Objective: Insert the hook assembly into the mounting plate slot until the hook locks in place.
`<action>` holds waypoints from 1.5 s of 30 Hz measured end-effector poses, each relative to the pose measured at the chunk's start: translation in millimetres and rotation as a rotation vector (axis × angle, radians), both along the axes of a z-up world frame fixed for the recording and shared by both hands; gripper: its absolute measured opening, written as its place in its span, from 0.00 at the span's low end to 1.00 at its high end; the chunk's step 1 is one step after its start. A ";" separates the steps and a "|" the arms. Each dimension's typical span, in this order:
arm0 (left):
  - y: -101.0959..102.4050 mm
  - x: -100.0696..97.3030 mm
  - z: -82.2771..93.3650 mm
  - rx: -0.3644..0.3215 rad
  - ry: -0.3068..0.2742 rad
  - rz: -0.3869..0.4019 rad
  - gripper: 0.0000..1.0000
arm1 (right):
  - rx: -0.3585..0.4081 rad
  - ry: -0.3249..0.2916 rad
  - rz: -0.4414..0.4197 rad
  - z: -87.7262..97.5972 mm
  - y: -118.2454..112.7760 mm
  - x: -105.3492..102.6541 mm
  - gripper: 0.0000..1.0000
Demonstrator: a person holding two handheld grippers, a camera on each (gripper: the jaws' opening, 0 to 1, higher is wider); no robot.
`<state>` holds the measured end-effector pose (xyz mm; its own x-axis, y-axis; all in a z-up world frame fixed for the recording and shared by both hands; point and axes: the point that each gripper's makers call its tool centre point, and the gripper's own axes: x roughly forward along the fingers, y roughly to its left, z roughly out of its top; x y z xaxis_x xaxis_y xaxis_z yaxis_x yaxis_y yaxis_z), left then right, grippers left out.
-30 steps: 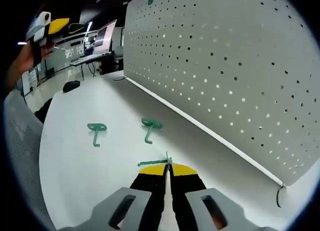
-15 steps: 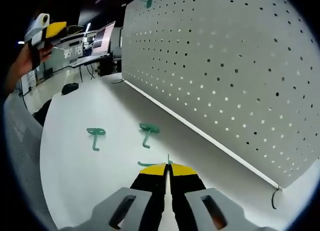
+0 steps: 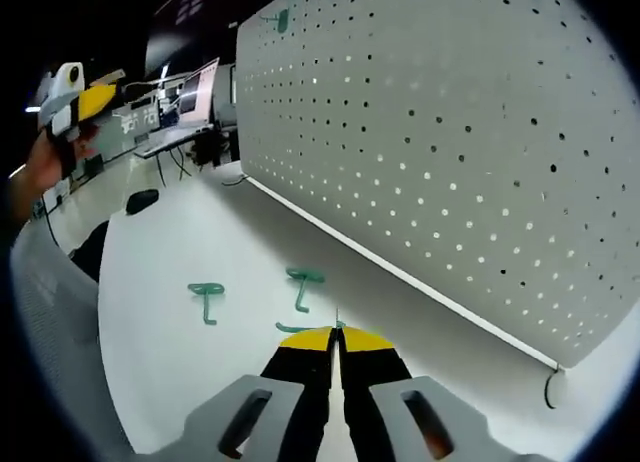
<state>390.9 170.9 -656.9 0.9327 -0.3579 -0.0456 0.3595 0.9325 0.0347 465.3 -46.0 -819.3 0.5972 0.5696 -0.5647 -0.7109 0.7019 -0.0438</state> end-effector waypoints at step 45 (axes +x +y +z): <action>-114.9 -18.9 -47.2 0.223 0.057 -0.432 0.40 | 0.151 0.080 0.031 79.7 42.5 -41.6 0.00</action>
<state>372.0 56.0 -704.1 0.6950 -0.6871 -0.2118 0.7188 0.6700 0.1855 423.6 -3.5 -739.6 0.5346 0.6689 -0.5165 -0.7295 0.6738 0.1176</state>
